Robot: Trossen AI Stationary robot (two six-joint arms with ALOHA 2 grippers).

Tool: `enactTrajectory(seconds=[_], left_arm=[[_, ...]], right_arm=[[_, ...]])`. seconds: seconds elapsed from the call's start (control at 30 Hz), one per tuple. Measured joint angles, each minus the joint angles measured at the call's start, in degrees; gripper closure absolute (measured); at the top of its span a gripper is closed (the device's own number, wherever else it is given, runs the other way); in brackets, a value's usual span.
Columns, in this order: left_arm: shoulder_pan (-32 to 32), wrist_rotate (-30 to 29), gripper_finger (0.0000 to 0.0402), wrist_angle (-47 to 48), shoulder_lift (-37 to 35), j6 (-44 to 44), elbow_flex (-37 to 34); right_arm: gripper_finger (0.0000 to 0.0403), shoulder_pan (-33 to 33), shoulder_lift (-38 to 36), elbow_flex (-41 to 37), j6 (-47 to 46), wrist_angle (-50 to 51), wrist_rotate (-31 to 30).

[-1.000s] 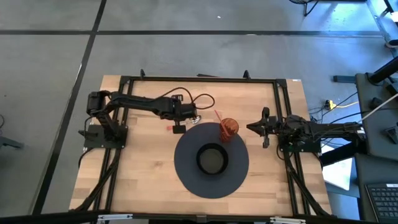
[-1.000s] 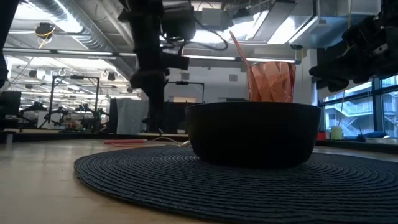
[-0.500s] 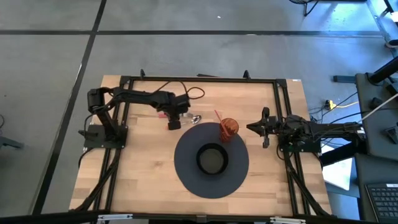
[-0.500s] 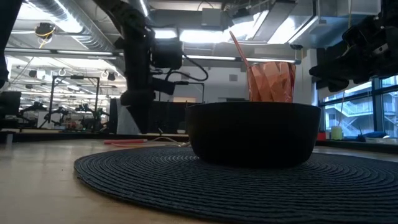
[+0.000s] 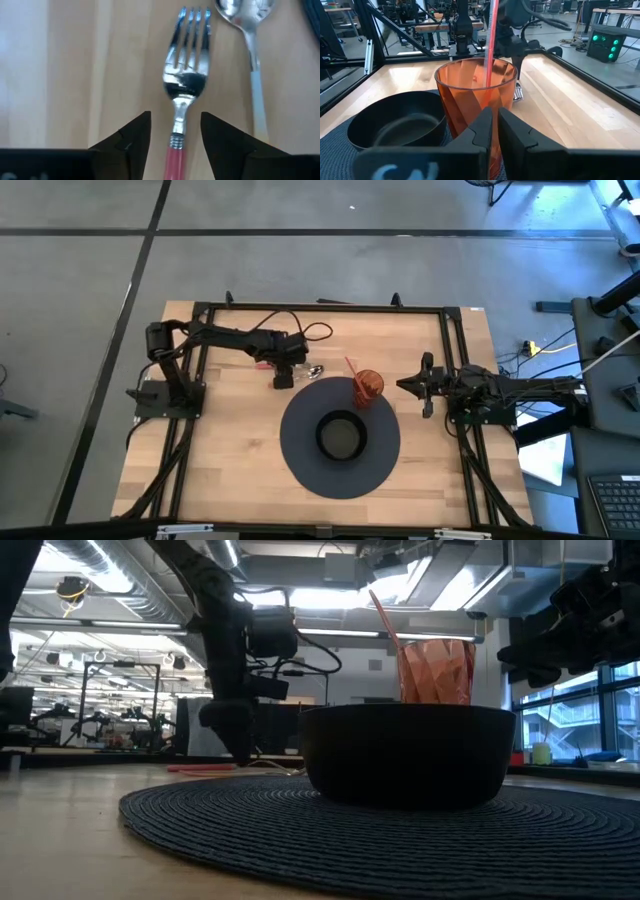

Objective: Pick & Place Utensil
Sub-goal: Put the pink fork into the black bowl

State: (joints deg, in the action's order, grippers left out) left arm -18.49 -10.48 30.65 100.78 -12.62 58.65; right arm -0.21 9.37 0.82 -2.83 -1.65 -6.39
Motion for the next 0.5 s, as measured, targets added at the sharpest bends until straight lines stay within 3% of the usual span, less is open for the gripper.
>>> enactTrajectory(seconds=[0.5], left_arm=[[-2.6, 2.7, 0.0259, -2.0, 4.1, -0.2, 0.2]], right_arm=[[0.0372, 0.0, 0.0, 0.0, 0.0, 0.3, 0.0]])
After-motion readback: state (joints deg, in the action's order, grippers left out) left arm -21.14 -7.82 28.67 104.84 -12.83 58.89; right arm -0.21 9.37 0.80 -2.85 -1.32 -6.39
